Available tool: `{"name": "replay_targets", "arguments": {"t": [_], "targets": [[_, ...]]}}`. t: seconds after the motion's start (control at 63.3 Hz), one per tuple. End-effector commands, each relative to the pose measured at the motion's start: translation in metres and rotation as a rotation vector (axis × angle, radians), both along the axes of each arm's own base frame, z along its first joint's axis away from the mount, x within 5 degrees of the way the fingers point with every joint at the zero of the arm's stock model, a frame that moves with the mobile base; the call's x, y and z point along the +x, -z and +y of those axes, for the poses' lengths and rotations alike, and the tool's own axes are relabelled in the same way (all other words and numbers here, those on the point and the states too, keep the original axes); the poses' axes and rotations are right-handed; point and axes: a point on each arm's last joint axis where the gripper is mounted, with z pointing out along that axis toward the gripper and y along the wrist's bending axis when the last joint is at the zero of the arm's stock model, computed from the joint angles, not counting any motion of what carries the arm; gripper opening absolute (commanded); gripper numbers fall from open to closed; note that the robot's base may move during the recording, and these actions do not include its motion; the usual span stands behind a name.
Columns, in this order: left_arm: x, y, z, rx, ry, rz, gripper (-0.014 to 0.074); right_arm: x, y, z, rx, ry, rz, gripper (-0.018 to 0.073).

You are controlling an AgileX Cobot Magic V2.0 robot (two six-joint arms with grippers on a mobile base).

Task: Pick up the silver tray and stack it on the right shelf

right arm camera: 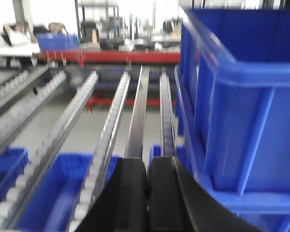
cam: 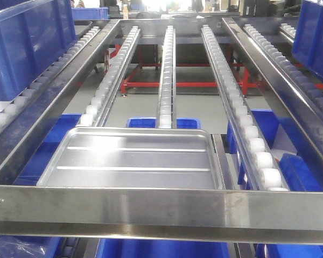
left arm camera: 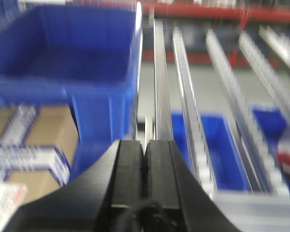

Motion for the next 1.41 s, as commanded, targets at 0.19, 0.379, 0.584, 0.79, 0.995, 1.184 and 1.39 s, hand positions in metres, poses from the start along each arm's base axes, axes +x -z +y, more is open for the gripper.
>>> {"name": "replay_targets", "arguments": {"t": [0.19,0.379,0.584,0.79,0.995,1.184,1.39], "targets": [[0.059,-0.01,-0.016,-0.251,0.062,0.197,0.0363,0.022,-0.02,0.01,0.015,-0.107,0.099,0.0408],[0.073,-0.004,-0.054,-0.141,0.283,0.288,0.0335,0.042,-0.024,0.036,0.053,-0.298,0.378,0.0408],[0.079,0.007,-0.109,-0.087,0.51,0.372,0.0332,0.07,-0.024,0.066,0.029,-0.436,0.481,0.0408],[0.1,0.032,-0.122,-0.056,0.513,0.491,0.0318,0.094,-0.005,0.082,0.114,-0.451,0.615,0.0408],[0.124,0.047,-0.119,-0.026,0.415,0.672,0.0318,0.124,-0.003,0.097,0.115,-0.455,0.751,0.0379],[0.145,0.061,-0.121,0.047,0.25,0.779,0.0317,0.158,-0.004,0.114,0.118,-0.455,0.807,0.0325],[0.167,0.072,-0.141,0.05,0.219,0.829,0.0317,0.192,0.013,0.145,0.07,-0.491,0.92,0.0325]]}}
